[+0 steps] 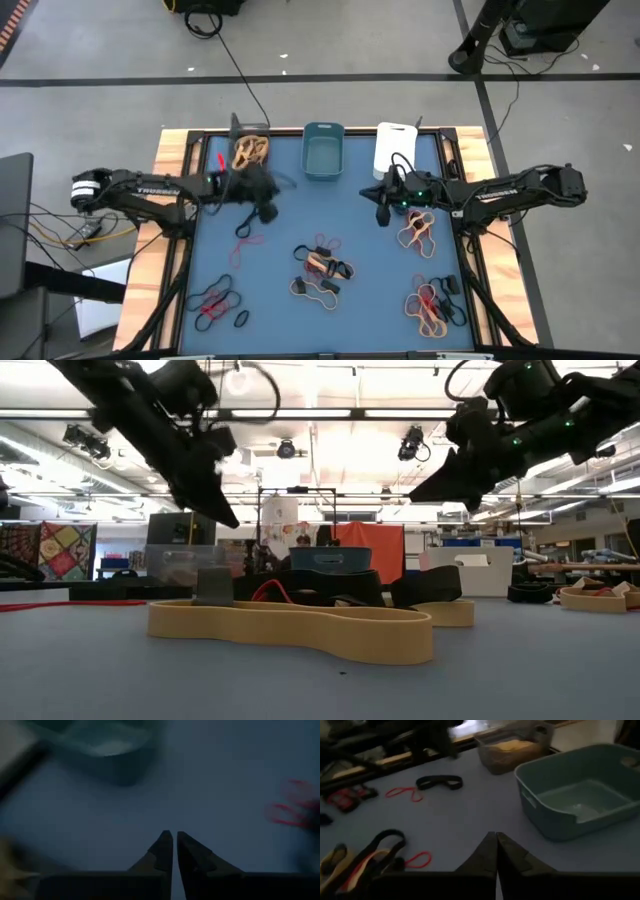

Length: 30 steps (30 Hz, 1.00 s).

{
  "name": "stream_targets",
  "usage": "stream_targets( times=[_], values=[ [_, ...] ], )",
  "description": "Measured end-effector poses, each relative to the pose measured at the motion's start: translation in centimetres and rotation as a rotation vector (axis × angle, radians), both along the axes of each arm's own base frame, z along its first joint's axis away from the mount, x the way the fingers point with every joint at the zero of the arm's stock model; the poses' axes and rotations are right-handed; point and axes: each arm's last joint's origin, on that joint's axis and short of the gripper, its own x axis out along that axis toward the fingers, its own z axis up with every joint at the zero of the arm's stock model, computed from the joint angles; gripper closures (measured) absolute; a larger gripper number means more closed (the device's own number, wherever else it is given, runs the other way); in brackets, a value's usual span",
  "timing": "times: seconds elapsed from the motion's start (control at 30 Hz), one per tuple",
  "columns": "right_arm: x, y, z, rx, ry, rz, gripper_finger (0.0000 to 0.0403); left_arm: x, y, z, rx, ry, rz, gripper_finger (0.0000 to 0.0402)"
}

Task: Sort rubber bands into baskets
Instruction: Put the yellow rubber band into the black bin

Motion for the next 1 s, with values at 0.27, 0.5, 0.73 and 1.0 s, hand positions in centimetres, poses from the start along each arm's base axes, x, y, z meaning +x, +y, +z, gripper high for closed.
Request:
stream_targets(
  times=[0.27, 0.5, 0.73, 1.0],
  values=[
    [0.1, 0.9, -0.1, 0.102, -0.008, 0.021, 0.0357, 0.5, -8.3, 0.0, -0.085, -0.096, -0.286, 0.0374],
    [0.1, 2.5, -0.5, 0.115, 0.022, 0.022, 0.0373, 1.1, -13.2, -2.2, -0.173, -0.084, -0.398, 0.0374],
    [0.0, 3.0, -0.7, 0.106, 0.05, 0.009, 0.039, 2.6, -16.3, -5.3, -0.258, -0.073, -0.413, 0.0373],
    [-0.2, 3.3, -1.2, 0.169, 0.095, 0.0, 0.035, 3.9, -18.6, -7.5, -0.324, -0.002, -0.371, 0.0318]
  ],
)
